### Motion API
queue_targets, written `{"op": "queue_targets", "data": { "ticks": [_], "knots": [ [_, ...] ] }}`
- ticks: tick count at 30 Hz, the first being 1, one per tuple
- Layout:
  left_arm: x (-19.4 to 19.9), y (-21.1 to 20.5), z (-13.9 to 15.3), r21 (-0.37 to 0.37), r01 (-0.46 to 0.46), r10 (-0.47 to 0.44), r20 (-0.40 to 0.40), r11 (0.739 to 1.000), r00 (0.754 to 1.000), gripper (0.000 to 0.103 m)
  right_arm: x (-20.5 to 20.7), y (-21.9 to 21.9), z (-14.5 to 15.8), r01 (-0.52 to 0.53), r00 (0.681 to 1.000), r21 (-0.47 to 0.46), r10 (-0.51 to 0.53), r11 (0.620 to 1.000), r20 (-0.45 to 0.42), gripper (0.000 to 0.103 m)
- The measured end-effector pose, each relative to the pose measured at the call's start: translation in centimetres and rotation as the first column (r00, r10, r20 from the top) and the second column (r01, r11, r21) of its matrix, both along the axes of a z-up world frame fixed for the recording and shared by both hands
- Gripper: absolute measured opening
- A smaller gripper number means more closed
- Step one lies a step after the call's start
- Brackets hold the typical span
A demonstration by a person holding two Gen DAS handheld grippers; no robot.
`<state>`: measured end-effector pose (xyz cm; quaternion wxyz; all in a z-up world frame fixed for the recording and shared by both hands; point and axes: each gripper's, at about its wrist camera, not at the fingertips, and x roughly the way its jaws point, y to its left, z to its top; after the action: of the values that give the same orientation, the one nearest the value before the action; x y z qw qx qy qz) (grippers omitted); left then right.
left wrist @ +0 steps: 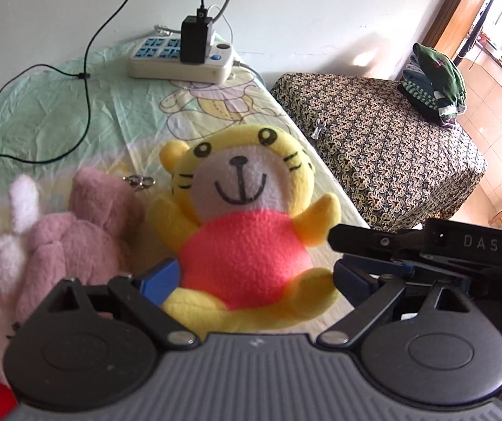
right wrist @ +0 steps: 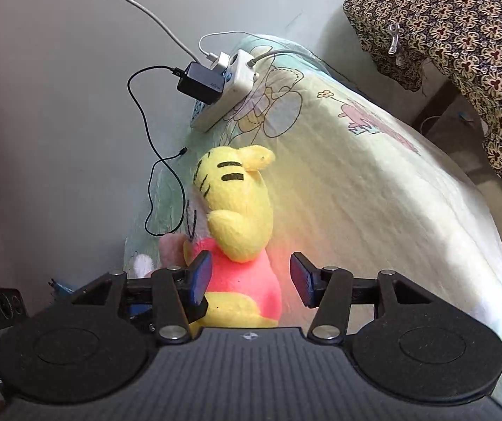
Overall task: Organize objects
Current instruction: 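Grasp the yellow tiger plush in red shirt with the right gripper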
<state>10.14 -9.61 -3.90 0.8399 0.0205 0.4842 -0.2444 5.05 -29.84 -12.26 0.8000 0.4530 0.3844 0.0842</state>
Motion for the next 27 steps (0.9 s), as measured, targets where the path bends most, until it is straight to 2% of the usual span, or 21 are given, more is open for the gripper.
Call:
{"op": "queue_targets", "data": {
  "ticks": [5, 7, 12, 16, 18, 21, 27],
  "knots": [
    [0.9, 0.1, -0.8, -0.038, 0.001, -0.003, -0.034, 0.999, 0.999, 0.096, 1.9, 0.2, -1.4, -0.026, 0.999, 0.020, 0.026, 0.999, -0.018, 0.057],
    [1.2, 0.1, -1.3, -0.043, 0.001, -0.002, -0.045, 0.999, 0.999, 0.101, 2.5, 0.5, -1.9, -0.041, 0.999, 0.025, 0.042, 0.999, -0.026, 0.058],
    [2.3, 0.3, -2.4, -0.065, -0.016, 0.011, -0.076, 0.998, 0.997, 0.101, 3.7, 1.0, -2.6, -0.064, 0.998, 0.042, 0.065, 0.997, -0.014, 0.060],
    [3.1, 0.7, -3.0, -0.090, -0.038, 0.029, -0.098, 0.995, 0.995, 0.103, 4.4, 1.6, -3.6, -0.085, 0.996, 0.091, 0.086, 0.992, -0.012, 0.065],
    [3.3, 0.8, -3.3, -0.098, -0.043, 0.032, -0.114, 0.994, 0.993, 0.102, 4.7, 1.8, -3.9, -0.096, 0.995, 0.127, 0.098, 0.987, -0.006, 0.063],
    [3.3, 0.7, -3.4, -0.096, -0.043, 0.032, -0.115, 0.994, 0.993, 0.102, 4.7, 2.0, -4.0, -0.115, 0.993, 0.181, 0.115, 0.977, 0.009, 0.052],
    [2.2, 0.2, -3.0, -0.066, -0.028, 0.022, -0.093, 0.997, 0.995, 0.097, 3.8, 2.8, -2.7, -0.154, 0.988, 0.148, 0.150, 0.977, 0.038, 0.048]
  ]
}}
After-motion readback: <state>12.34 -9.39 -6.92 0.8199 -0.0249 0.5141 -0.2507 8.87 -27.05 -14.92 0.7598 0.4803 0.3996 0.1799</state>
